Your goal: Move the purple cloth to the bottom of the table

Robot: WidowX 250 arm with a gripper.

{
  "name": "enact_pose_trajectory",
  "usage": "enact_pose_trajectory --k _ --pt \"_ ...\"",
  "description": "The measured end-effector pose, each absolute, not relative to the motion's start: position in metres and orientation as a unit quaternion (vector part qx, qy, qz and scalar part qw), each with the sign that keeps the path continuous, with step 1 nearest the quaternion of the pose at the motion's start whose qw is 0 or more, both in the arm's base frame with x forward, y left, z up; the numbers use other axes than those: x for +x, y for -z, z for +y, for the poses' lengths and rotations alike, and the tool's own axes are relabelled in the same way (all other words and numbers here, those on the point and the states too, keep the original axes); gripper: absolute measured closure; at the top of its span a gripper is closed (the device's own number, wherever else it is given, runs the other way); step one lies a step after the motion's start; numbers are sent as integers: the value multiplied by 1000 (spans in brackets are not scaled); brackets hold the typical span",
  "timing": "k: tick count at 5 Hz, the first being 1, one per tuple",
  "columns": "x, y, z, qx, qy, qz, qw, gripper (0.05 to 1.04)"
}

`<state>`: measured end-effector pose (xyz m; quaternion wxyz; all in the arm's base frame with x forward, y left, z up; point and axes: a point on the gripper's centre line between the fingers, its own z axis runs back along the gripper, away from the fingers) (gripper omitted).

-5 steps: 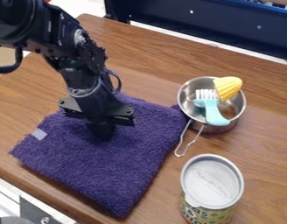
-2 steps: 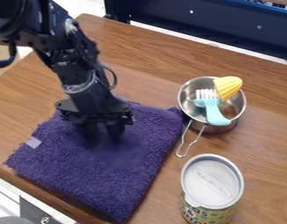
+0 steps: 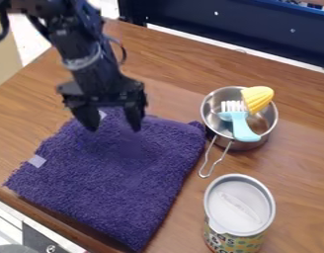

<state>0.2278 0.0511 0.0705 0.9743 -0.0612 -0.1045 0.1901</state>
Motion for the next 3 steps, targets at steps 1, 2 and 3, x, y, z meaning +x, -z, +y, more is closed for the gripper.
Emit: enact_pose_trajectory --k 1,2,3 --pt "243 -90 57 -77 -181 -125 972 85" --pt "256 -86 73 -44 -187 -130 973 85" --pt "276 -77 92 -31 -185 -162 969 85"
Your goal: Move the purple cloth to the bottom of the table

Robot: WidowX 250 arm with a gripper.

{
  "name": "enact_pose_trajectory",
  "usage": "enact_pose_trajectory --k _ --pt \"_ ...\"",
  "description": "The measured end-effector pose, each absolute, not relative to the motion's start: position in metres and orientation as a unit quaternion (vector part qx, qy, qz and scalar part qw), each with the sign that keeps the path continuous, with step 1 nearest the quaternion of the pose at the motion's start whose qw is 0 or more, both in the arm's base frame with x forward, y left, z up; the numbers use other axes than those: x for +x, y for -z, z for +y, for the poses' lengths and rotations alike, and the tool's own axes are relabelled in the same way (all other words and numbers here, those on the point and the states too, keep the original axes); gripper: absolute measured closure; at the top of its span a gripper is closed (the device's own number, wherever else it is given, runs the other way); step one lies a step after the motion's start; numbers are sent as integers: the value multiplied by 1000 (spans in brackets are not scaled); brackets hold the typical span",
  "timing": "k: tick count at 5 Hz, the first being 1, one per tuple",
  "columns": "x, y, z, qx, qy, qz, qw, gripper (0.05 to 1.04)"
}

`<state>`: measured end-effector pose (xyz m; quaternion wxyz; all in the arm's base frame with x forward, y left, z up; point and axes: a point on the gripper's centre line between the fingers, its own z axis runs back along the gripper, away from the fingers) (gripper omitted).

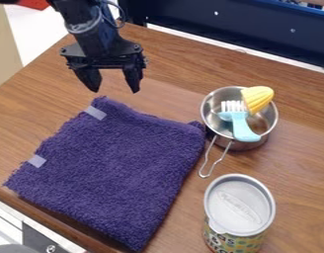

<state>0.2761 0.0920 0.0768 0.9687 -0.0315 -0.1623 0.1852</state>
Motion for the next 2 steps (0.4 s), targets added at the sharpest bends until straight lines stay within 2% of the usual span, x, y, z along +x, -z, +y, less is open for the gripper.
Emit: enact_pose_trajectory --k 1,2 --pt "300 -84 110 -28 -204 -183 961 85" --pt "322 -88 113 -26 -220 -181 958 85"
